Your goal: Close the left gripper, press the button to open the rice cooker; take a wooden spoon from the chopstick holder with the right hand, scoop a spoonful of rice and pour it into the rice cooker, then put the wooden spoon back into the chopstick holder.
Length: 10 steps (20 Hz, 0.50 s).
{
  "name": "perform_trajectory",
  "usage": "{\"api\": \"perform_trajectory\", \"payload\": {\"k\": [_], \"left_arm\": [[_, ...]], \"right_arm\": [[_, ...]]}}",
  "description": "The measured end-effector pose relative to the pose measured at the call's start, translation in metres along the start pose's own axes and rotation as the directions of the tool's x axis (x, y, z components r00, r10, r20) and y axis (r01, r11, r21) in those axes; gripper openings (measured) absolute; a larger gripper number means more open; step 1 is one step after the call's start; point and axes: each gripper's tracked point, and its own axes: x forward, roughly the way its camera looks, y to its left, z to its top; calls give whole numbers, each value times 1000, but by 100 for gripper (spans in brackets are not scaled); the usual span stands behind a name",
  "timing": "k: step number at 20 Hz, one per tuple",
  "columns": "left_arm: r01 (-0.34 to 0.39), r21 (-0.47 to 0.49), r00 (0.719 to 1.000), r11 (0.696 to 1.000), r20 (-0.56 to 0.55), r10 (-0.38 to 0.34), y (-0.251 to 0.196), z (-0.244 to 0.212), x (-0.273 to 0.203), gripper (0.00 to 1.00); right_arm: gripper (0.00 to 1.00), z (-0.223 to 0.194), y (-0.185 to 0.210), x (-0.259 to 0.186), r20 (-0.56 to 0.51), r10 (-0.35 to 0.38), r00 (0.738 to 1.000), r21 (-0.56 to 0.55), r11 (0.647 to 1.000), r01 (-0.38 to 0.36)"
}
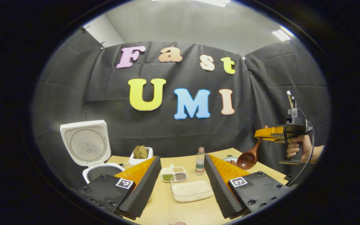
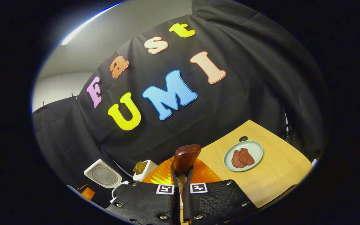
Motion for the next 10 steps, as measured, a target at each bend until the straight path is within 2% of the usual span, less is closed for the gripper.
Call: {"api": "perform_trajectory", "payload": {"k": [4, 5, 8, 10], "left_arm": [[-10, 7, 1000, 1000, -16, 10, -2, -1, 1, 92], [-15, 4, 1000, 1000, -21, 15, -4, -2, 1, 95], [-28, -4, 999, 1000, -34, 28, -5, -1, -1, 93], [-35, -3, 999, 999, -40, 35, -5, -1, -1, 96]], "right_arm": [[4, -19, -29, 6, -29, -60, 998, -20, 998, 60], [4, -24, -36, 9, -37, -75, 996, -31, 997, 74], [4, -38, -50, 14, -54, -106, 993, -49, 993, 104], [4, -53, -60, 18, -72, -134, 988, -67, 989, 129]]}}
